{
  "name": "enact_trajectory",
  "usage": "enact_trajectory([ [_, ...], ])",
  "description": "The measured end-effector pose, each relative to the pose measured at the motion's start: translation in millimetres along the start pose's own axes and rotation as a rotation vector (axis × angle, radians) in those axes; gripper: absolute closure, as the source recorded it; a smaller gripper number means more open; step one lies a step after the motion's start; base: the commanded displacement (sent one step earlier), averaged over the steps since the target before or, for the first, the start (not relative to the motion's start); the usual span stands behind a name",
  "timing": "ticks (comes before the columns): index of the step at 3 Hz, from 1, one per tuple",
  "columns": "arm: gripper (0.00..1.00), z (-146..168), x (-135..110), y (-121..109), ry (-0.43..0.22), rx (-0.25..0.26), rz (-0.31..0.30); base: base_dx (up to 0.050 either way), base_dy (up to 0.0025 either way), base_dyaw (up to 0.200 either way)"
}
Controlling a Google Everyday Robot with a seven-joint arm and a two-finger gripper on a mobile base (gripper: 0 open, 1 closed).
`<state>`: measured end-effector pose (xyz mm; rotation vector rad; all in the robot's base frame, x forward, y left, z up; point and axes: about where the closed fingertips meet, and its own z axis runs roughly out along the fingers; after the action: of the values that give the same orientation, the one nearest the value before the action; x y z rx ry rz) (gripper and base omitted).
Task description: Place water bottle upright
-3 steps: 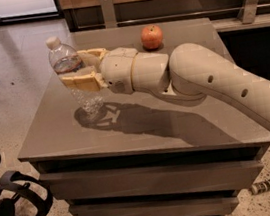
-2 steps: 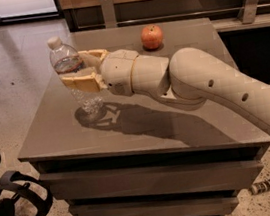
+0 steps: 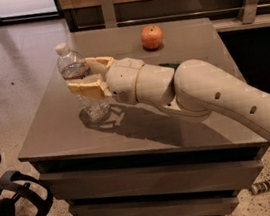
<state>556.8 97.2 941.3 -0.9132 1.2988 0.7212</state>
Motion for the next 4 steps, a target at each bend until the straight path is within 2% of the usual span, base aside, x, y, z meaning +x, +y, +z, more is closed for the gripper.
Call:
enact_trajectory([
  [1,1.0,-4,8,1,-0.015,0.02,0.017,0.0,0.0,0.0],
  [3,1.0,2,18,0,-0.09,0.033,0.041,0.0,0.0,0.0],
  [4,1.0,0,20,2,-0.102,0.044,0.044,0.0,0.0,0.0],
])
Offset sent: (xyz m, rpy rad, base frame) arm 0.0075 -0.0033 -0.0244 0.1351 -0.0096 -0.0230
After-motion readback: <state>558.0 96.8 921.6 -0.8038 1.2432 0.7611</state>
